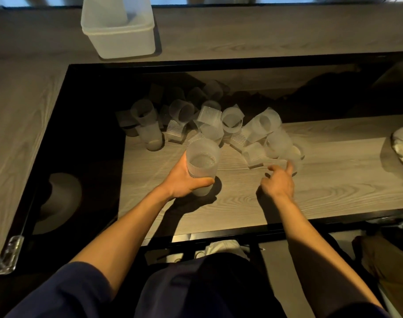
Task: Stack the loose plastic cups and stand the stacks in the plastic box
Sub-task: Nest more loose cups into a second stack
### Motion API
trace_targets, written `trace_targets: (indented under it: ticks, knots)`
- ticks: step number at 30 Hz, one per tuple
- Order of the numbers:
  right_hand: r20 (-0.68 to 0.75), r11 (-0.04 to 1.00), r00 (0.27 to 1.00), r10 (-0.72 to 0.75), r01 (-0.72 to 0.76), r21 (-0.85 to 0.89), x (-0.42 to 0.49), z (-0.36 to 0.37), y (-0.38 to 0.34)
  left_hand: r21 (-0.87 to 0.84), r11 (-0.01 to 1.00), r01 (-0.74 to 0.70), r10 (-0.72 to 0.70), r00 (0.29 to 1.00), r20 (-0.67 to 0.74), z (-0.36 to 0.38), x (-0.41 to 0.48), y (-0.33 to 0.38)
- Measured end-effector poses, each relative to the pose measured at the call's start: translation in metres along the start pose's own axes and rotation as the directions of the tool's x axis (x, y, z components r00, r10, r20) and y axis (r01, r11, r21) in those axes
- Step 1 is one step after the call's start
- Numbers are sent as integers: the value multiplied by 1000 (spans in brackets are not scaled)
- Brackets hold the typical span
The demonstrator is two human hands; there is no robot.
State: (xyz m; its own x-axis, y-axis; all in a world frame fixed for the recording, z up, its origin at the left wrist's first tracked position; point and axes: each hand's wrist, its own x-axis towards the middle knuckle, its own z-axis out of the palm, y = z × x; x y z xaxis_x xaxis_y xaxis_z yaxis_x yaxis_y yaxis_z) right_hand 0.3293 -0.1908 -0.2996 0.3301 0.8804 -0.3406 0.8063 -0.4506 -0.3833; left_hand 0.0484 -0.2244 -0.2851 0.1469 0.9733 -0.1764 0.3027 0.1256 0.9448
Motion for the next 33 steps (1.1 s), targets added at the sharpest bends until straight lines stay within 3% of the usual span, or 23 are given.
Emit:
trace_targets:
  ticks: [4, 10, 20, 26, 29, 33]
  knots:
    - [57, 999, 998, -9, 11, -31, 9, 7, 20, 8, 1000, 4, -4, 1000, 5, -1, -1, 2]
    - [-101, 992, 988, -115, 119, 40, 7, 9, 18, 19, 1000, 16, -16, 1000, 17, -3, 1, 1]
    - [-26, 996, 996, -87, 87, -27, 4, 14, 13, 14, 1000, 20, -20, 1000, 19, -4, 0, 2]
    - [-349, 985, 935, -70, 119, 124, -9, 5, -4, 12, 1000, 12, -13, 1000, 26, -5, 2, 0]
    - [-464, 923, 884, -60, 226, 312, -18, -1, -14, 7, 1000, 10, -11, 999, 30, -5, 2, -2]
    - [-537, 687, 818, -206, 512, 516, -47, -19, -44, -4, 1000, 8, -7, 1000, 26, -3, 0, -1]
